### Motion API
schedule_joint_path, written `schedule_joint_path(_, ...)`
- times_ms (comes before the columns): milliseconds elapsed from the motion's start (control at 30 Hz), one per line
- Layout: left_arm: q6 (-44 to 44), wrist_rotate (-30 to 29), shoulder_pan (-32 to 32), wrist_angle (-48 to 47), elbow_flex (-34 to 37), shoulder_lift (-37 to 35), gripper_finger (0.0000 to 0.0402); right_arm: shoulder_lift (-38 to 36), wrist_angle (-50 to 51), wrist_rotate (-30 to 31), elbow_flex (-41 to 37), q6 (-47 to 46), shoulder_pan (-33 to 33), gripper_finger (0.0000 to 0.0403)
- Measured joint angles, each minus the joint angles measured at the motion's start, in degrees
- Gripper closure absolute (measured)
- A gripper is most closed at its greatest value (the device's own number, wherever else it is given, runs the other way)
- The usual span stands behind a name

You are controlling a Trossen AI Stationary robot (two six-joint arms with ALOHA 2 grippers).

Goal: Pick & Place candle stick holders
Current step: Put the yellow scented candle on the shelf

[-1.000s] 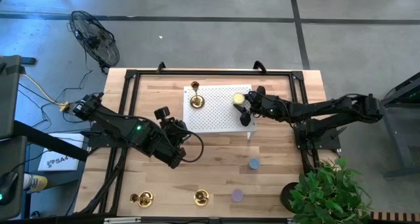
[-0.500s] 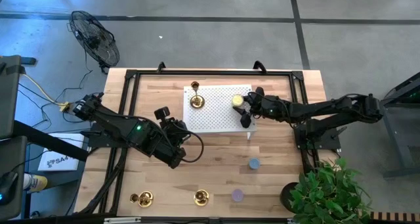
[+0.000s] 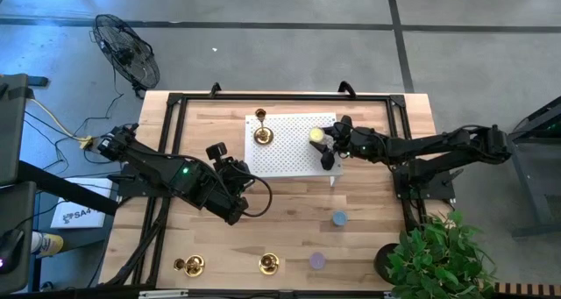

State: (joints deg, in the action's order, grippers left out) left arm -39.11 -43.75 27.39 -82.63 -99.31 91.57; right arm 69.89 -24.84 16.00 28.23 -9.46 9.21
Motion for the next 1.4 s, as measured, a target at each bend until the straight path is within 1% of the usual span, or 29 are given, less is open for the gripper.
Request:
schedule_joint_path(367, 0.0, 0.0, 0.0, 0.0, 0.0, 0.0, 0.0264, 0.0, 0.7, -0.1, 0.0, -1.1, 0.0, 0.0142)
schedule_joint_path(767, 0.0, 0.0, 0.0, 0.0, 0.0, 0.0, 0.0264, 0.0, 3.9, 7.5, 0.0, -2.0, -2.8, 0.0114)
schedule_joint_path(1200, -0.1, 0.0, 0.0, 0.1, 0.0, 0.0, 0.0264, 0.0, 4.0, 6.3, 0.0, -1.4, -6.4, 0.0111)
schedule_joint_path(1400, -0.2, 0.0, 0.0, 0.1, 0.0, 0.0, 0.0264, 0.0, 4.1, 9.8, 0.0, -0.2, -8.4, 0.0111)
